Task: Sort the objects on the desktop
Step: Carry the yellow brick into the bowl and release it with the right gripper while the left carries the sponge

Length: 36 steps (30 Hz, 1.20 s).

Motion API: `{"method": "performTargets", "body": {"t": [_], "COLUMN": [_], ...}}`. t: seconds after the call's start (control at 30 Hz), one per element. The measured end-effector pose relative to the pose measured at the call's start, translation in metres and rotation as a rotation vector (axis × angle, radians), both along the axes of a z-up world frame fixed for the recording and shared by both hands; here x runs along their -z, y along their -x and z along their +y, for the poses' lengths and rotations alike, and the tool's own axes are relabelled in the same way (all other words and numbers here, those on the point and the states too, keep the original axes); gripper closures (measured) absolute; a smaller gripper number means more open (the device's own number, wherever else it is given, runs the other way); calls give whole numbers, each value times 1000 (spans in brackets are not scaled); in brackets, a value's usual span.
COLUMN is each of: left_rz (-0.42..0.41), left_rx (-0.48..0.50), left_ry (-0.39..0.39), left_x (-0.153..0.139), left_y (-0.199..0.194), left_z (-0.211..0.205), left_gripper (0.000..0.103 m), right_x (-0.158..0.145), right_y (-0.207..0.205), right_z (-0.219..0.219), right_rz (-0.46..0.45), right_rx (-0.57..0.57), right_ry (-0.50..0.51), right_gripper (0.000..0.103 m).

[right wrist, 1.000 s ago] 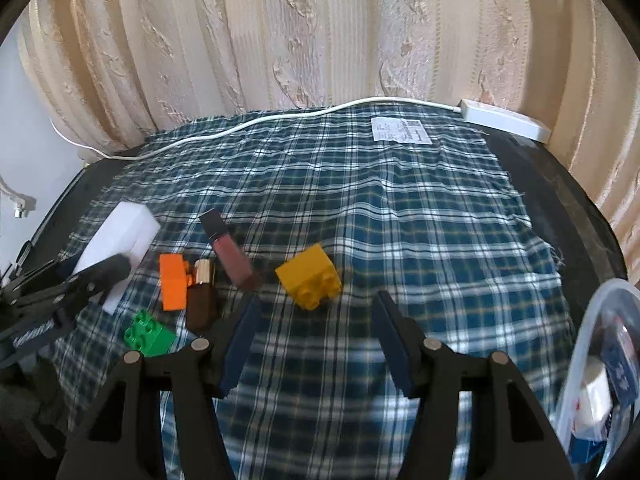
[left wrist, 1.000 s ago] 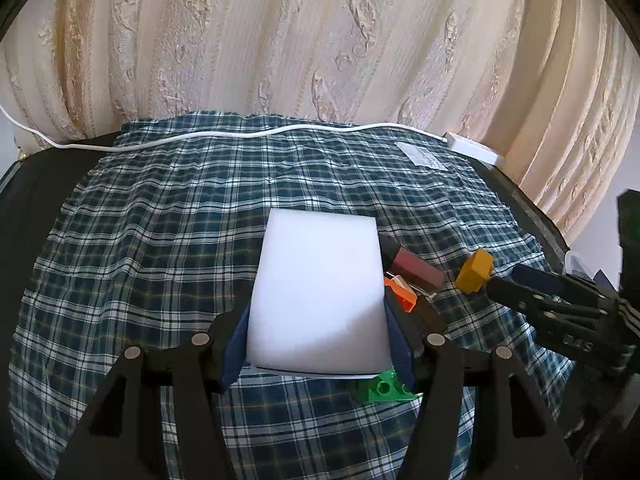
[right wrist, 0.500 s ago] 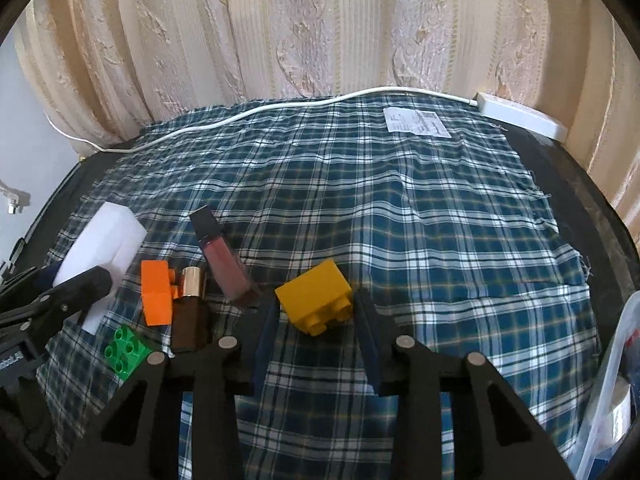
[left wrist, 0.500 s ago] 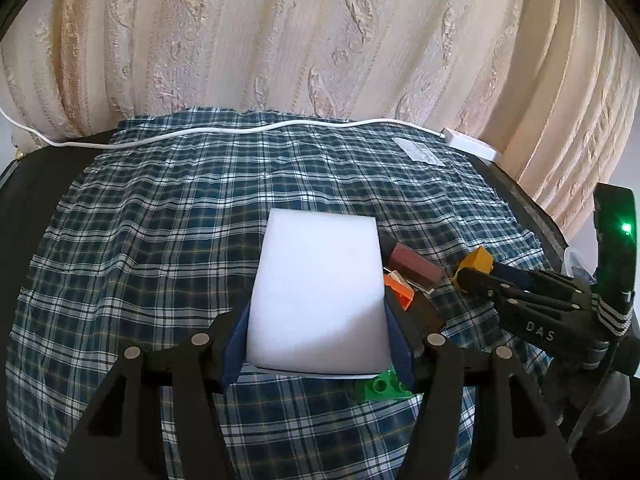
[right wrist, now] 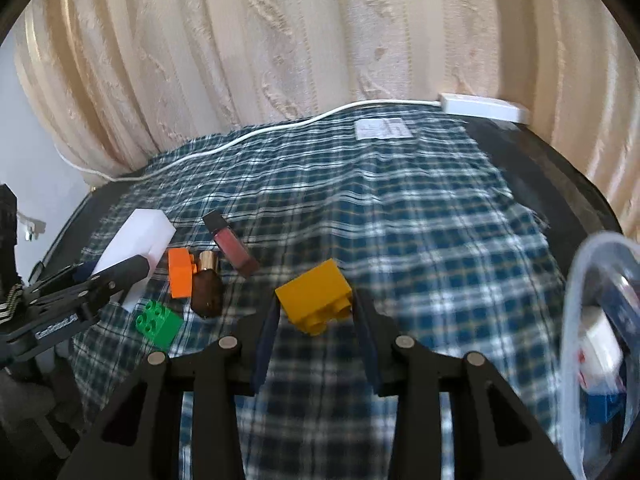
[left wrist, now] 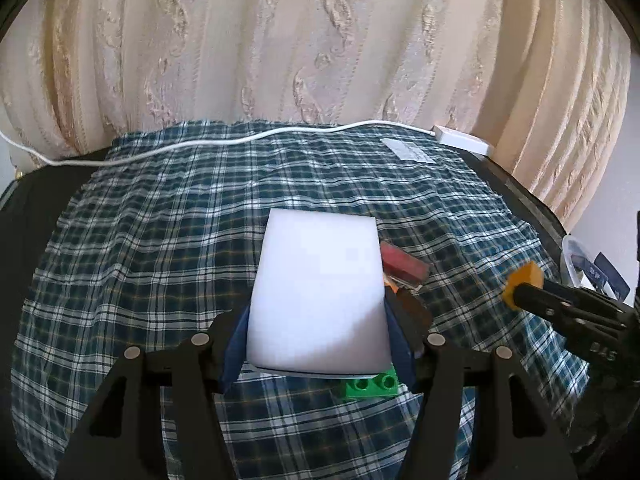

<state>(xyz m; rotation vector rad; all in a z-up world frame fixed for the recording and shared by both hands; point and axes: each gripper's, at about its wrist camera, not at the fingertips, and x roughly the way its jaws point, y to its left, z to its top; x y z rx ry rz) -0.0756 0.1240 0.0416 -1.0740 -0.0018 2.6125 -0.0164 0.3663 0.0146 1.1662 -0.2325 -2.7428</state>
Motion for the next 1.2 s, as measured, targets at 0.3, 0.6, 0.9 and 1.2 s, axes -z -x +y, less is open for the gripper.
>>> {"method": "performTargets", "body": {"t": [0.3,0.6,0.9,1.2], "left_rz": [42,47,59,46], "left_rx": [34,117,227,298], "left_ry": [-12,-21,-32,-43], "left_x": [-12,-24,-38,-41], "left_y": [-13,-37,-64,-81], "left_z": [13,54,104,137], "left_gripper": [40,40,40,40], "right_x": [-25,-35,-27,-14], "right_y": [-54,-102,-119,-123], "right_z": [39,99,144,155], "right_rz": [68,99,75,37], "right_rx": [62,204,308,338], "right_ry": [24,40,48,33], "right_gripper": [62,62,62,61]}}
